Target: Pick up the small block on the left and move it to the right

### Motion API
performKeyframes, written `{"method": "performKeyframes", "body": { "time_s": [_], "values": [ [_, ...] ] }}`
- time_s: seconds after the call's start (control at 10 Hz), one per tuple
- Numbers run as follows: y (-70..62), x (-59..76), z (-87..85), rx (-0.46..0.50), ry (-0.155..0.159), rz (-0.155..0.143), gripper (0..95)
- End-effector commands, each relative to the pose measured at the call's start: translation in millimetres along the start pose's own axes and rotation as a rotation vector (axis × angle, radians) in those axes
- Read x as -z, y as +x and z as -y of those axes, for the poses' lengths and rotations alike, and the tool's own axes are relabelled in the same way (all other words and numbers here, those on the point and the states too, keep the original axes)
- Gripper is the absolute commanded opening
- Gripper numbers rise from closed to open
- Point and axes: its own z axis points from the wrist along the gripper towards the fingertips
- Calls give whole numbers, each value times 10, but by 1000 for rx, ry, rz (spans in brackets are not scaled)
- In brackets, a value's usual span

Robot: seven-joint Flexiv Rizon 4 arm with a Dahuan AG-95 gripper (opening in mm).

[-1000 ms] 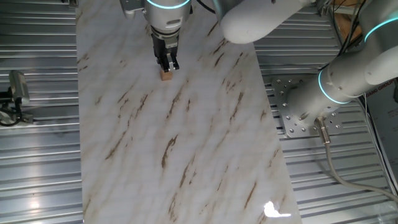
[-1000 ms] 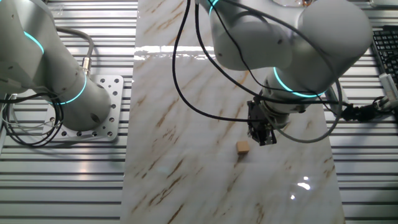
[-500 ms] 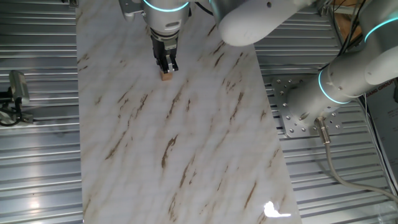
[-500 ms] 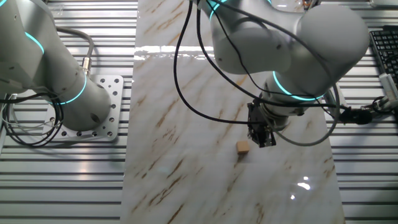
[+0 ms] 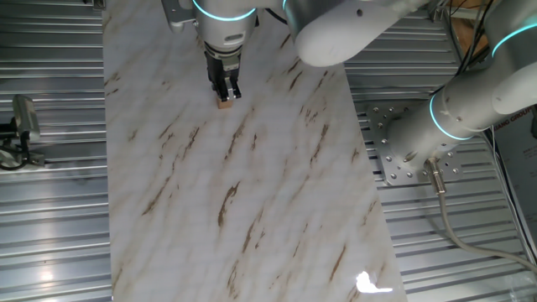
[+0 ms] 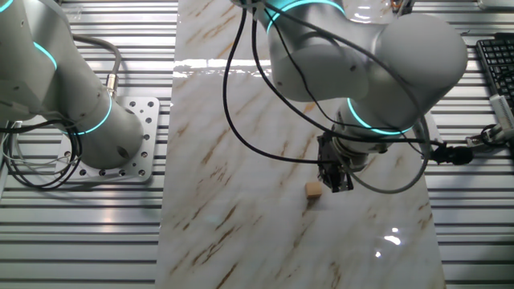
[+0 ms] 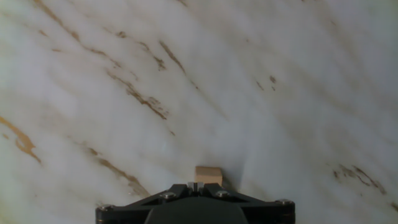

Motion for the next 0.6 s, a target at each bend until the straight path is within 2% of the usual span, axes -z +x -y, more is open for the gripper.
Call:
{"method": "performKeyframes", "body": {
  "time_s": [0.1,0.6],
  "values": [
    [8,-25,-1,-1,2,5,0],
    [9,-119,-6,-10,2,14,0]
  ]
}}
